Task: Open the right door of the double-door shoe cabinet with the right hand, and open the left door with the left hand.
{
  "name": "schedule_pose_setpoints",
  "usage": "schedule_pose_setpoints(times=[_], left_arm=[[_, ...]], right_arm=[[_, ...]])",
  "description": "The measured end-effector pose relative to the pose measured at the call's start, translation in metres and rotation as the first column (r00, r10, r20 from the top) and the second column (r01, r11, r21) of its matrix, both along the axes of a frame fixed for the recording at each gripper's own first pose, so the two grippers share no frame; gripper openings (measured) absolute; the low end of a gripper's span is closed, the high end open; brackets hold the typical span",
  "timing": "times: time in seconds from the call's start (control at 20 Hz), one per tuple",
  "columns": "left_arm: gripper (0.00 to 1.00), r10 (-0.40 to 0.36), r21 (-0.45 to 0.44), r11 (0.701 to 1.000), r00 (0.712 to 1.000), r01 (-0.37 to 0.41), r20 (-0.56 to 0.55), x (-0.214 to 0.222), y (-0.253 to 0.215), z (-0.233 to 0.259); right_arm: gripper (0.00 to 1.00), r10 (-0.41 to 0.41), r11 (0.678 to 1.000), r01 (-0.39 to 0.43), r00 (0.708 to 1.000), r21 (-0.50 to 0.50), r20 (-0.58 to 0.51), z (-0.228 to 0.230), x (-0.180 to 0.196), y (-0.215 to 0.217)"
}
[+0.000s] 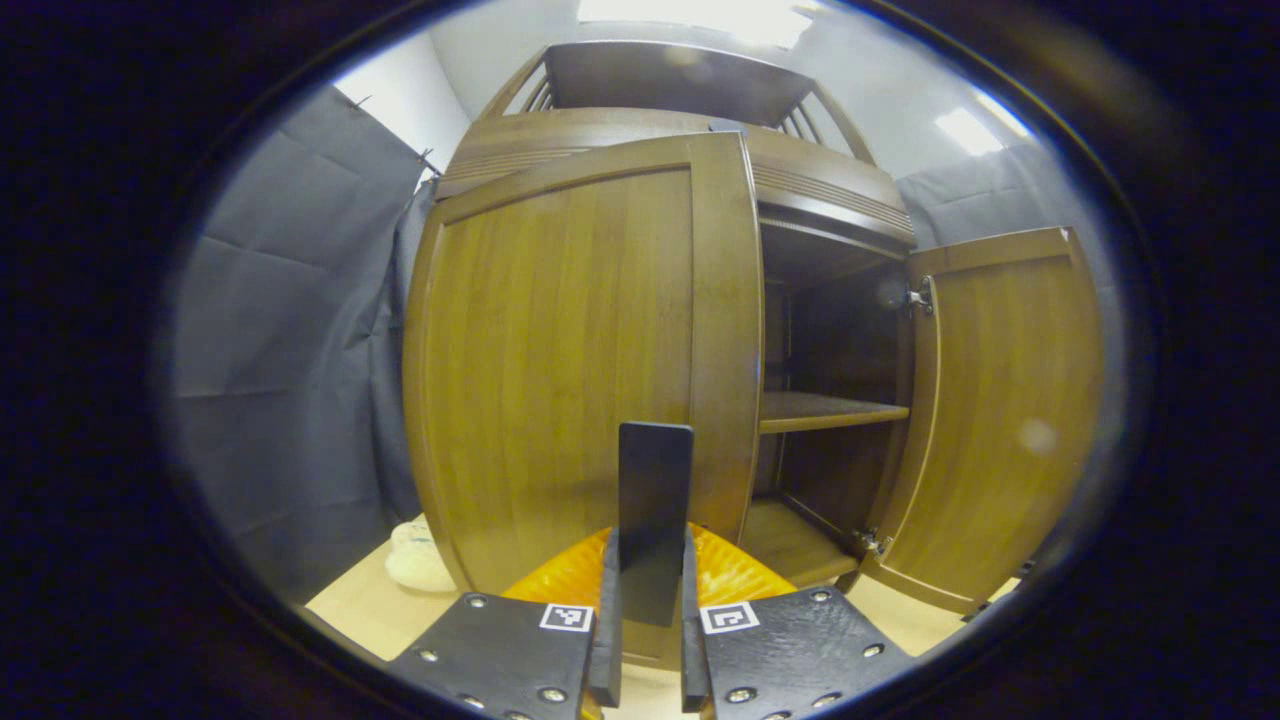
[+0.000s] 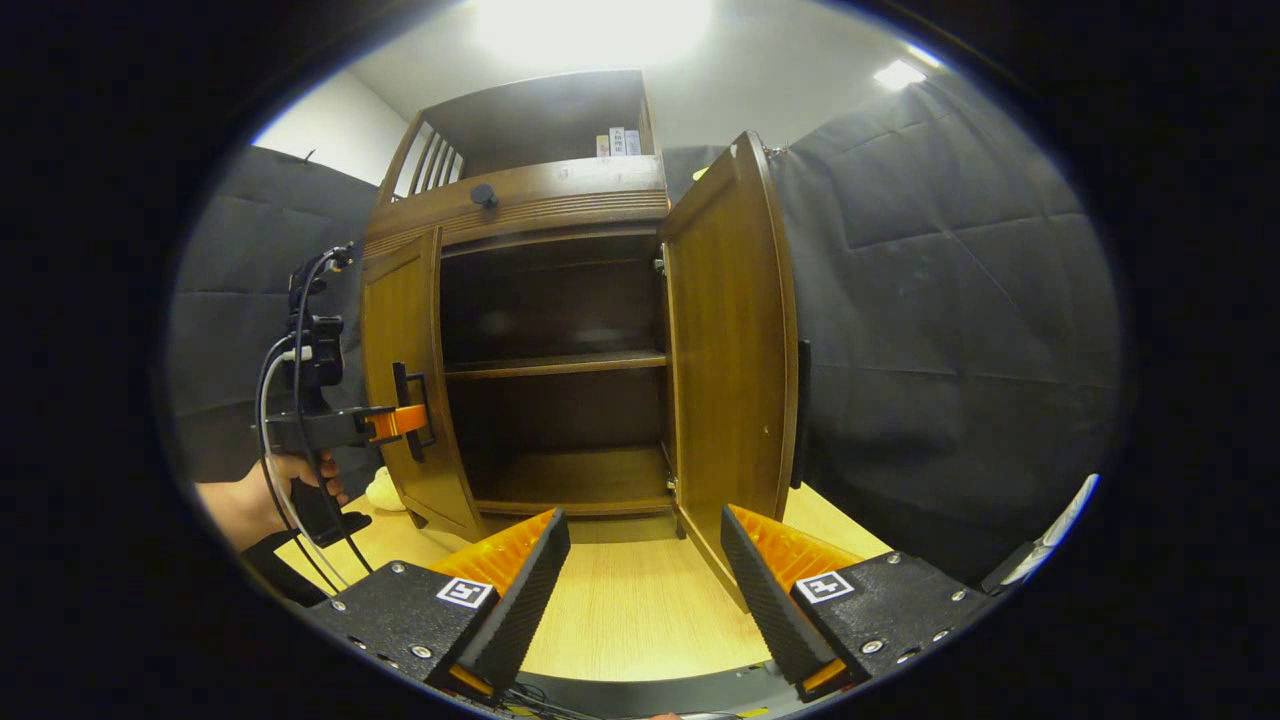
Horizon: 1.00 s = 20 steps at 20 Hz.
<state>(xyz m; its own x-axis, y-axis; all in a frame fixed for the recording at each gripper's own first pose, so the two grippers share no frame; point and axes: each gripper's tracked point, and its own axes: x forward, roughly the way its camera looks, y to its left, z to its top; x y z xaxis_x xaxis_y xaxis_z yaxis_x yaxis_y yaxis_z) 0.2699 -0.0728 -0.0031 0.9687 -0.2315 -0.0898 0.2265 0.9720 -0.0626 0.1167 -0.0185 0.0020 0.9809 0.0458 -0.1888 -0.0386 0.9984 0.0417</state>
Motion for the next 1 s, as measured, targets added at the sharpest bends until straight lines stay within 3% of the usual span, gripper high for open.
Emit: schedule_pose_setpoints(times=[0.1, 0.15, 0.2, 0.25, 0.3, 0.4, 1.0], left_arm=[[0.24, 0.004, 0.001, 1.000, 1.000, -0.004, -0.002, -0.010, 0.008, 0.001], [0.29, 0.007, 0.001, 1.000, 1.000, -0.007, -0.003, -0.014, 0.012, 0.001], [0.29, 0.008, 0.000, 1.000, 1.000, -0.008, -0.003, -0.018, 0.016, 0.002], [0.29, 0.010, -0.002, 1.000, 1.000, -0.010, -0.002, -0.024, 0.020, 0.002], [0.29, 0.012, -0.003, 1.000, 1.000, -0.012, -0.003, -0.027, 0.023, 0.003], [0.29, 0.014, -0.004, 1.000, 1.000, -0.014, -0.003, -0.036, 0.030, 0.003], [0.29, 0.070, -0.028, 0.997, 0.998, -0.070, -0.005, -0.078, 0.093, 0.008]], right_arm=[[0.94, 0.002, 1.000, -0.002, 1.000, -0.002, 0.002, 0.001, -0.003, 0.004], [0.94, 0.005, 1.000, -0.005, 1.000, 0.000, 0.002, 0.000, -0.005, 0.006], [0.91, 0.008, 1.000, -0.008, 1.000, 0.001, -0.002, -0.001, -0.005, 0.010], [0.97, 0.012, 1.000, -0.012, 1.000, 0.001, -0.004, -0.002, -0.006, 0.013], [0.91, 0.018, 1.000, -0.018, 1.000, 0.001, -0.008, -0.003, -0.006, 0.017], [0.94, 0.029, 1.000, -0.029, 1.000, -0.002, -0.003, -0.001, -0.008, 0.024], [0.94, 0.068, 0.998, -0.068, 0.998, 0.002, 0.011, 0.002, -0.022, 0.058]])
